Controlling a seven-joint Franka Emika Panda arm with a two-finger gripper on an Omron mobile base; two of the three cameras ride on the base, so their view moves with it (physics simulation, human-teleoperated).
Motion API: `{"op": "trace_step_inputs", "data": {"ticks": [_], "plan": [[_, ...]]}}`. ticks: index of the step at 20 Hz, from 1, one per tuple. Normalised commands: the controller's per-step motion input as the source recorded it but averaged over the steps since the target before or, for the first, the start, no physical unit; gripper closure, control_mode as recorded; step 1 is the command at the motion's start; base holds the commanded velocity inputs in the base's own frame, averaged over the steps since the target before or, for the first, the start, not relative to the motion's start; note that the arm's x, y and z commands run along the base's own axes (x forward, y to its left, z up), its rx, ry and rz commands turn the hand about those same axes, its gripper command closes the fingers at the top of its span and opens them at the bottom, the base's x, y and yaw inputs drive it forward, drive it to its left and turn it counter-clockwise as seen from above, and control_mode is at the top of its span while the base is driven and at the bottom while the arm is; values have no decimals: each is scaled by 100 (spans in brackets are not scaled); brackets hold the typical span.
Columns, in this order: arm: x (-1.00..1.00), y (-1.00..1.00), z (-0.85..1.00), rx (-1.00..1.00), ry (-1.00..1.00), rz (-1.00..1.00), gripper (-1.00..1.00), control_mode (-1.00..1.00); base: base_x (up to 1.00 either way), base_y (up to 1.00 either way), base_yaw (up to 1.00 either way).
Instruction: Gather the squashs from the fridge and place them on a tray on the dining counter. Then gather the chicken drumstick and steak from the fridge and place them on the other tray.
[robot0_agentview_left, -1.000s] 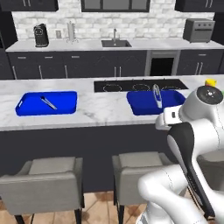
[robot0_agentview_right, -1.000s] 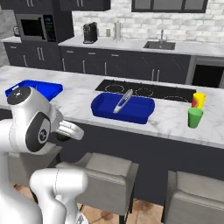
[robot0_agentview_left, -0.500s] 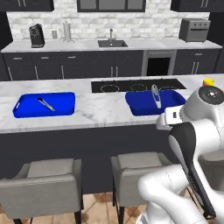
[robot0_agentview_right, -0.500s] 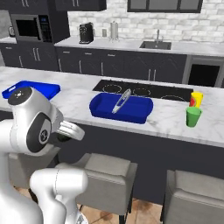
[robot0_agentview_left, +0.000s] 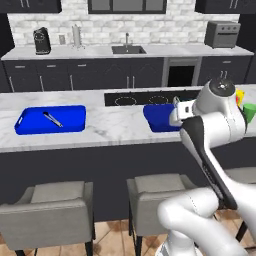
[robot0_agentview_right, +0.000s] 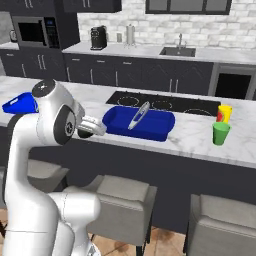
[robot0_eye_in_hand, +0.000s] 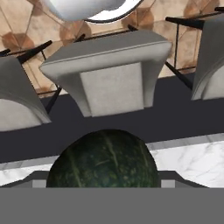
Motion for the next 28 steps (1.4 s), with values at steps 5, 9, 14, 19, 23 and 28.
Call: {"op": "trace_step_inputs", "data": {"ticks": [5, 9, 14, 19, 23, 28], "plan": [[83, -1, 14, 0, 0, 0, 100, -100, 0, 0, 0], [83, -11, 3, 0, 2, 1, 100, -100, 0, 0, 0], [84, -16, -9, 0, 11, 0, 100, -100, 0, 0, 0], [81, -4, -15, 0, 11, 1, 100, -100, 0, 0, 0], [58, 0, -36, 0, 12, 5, 100, -100, 0, 0, 0], [44, -3, -48, 0, 7, 7, 100, -100, 0, 0, 0]]}}
